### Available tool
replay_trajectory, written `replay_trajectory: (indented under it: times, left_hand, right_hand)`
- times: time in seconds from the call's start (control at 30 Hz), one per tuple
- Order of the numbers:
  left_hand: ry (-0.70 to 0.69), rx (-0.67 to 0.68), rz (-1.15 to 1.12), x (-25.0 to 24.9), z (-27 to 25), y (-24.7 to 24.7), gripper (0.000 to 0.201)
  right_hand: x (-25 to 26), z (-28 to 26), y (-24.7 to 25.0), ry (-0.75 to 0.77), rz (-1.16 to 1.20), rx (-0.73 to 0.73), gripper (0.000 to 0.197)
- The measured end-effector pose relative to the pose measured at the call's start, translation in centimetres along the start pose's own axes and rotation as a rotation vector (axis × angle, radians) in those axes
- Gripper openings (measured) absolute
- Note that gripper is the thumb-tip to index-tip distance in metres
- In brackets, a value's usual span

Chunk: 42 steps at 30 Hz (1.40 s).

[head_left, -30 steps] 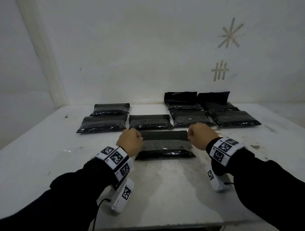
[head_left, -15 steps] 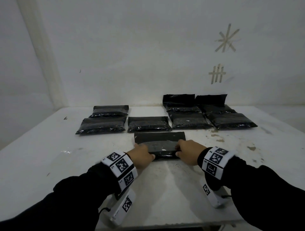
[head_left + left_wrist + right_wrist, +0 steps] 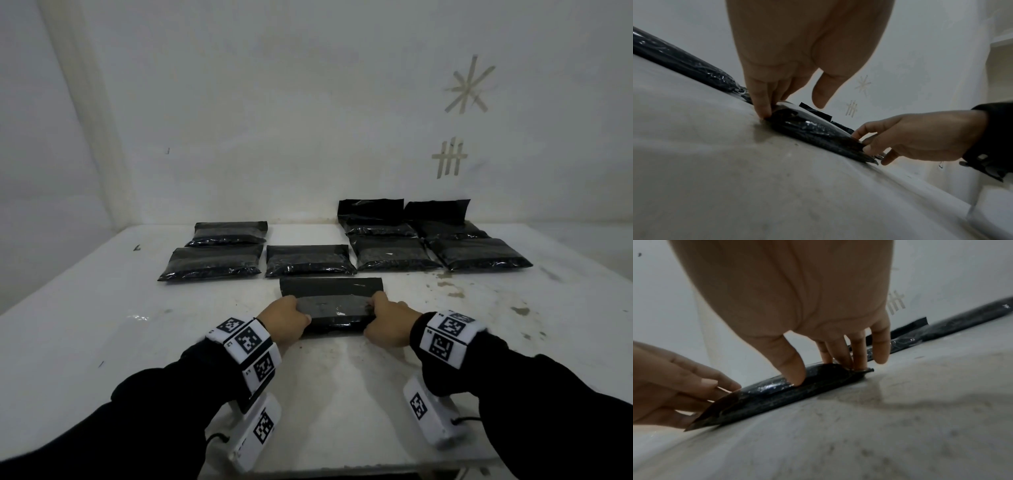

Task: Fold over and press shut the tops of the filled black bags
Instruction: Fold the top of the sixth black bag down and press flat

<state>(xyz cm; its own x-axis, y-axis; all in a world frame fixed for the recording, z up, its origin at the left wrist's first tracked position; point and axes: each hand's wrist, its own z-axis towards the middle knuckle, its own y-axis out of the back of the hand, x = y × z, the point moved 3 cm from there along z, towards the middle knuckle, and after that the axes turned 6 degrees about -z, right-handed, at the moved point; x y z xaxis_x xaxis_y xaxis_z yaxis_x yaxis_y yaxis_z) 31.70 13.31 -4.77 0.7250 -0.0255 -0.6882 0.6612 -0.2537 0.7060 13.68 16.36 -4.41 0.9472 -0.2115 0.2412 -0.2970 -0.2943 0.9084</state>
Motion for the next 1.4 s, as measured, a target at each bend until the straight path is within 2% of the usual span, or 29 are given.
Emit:
replay_trajectory:
  times: [0.2, 0.33, 0.57, 0.67, 0.8, 0.93, 1.03, 1.13, 1.4]
  left_hand:
    - [0.001, -0.074, -0.068, 0.3, 0.2, 0.5, 0.023]
    - [-0.026, -0.060, -0.025, -0.1, -0.1, 0.3, 0.023]
    - [-0.030, -0.051, 0.012, 0.0, -0.1, 0.3, 0.024]
    - [-0.032, -0.026, 0.073, -0.1, -0.1, 0.2, 0.033]
    - [-0.048, -0.049, 0.126, -0.2, 0.0, 0.1, 0.033]
    - [0.003, -0.069, 0.109, 0.3, -0.1, 0.7, 0.033]
    - [0.043, -0.028, 0.215, 0.3, -0.5, 0.4, 0.044]
    - [0.099, 0.014, 0.324, -0.1, -1.1, -0.5, 0.072]
    - [0.139, 0.056, 0.391, -1.2, -2.8, -0.5, 0.085]
  right_hand:
    - [-0.3, 0.4, 0.2, 0.015, 0.134, -0.071, 0.034]
    - [-0.1, 0.3, 0.3, 0.038, 0.130, -0.085, 0.033]
    - [-0.5, 0.5, 0.5, 0.027, 0.189, -0.109, 0.042]
    - [-0.7, 0.8, 0.3, 0.029, 0.166, -0.066, 0.044]
    - [-0.6, 0.8, 0.0, 0.046, 0.123, -0.033, 0.050]
    - [0.1, 0.6, -0.1, 0.074, 0.126, -0.012, 0.060]
    - [0.8, 0.2, -0.3, 0.095, 0.057, 0.058, 0.073]
    - [0.8, -0.2, -0.4, 0.082, -0.017, 0.114, 0.080]
    - [0.8, -0.9, -0.3, 0.092, -0.092, 0.153, 0.087]
